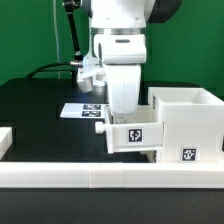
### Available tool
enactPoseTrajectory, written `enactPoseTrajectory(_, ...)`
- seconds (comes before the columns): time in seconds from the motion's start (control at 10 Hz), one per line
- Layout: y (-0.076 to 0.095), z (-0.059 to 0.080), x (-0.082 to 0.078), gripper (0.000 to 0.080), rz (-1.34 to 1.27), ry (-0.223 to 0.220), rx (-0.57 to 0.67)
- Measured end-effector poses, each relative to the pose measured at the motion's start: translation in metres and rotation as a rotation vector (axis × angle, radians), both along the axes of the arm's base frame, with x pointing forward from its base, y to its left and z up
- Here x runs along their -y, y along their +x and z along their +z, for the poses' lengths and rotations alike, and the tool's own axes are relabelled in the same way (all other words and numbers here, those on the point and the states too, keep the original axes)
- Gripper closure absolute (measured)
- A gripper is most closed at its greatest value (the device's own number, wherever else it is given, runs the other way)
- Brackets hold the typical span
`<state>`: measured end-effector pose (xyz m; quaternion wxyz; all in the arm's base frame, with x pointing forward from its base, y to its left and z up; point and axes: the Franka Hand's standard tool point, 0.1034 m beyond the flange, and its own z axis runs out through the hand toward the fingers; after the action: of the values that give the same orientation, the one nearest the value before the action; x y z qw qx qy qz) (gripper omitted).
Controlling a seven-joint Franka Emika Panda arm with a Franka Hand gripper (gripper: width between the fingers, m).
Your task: Assemble drawer
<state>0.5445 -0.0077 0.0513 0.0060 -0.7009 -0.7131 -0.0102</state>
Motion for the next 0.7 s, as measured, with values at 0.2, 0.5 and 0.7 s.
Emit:
enactPoseTrajectory(0.2, 0.0, 0.0, 0.0003, 0.0757, -0.001, 0.0, 0.0)
enactPoseTrajectory(0.5, -0.0013, -0.0001, -0.0006, 0.0757, 0.009, -0.001, 0.02)
enactPoseTrajectory(0.7, -0.0052, -0.0018, -0.0001, 0.0757, 0.001, 0.001, 0.023)
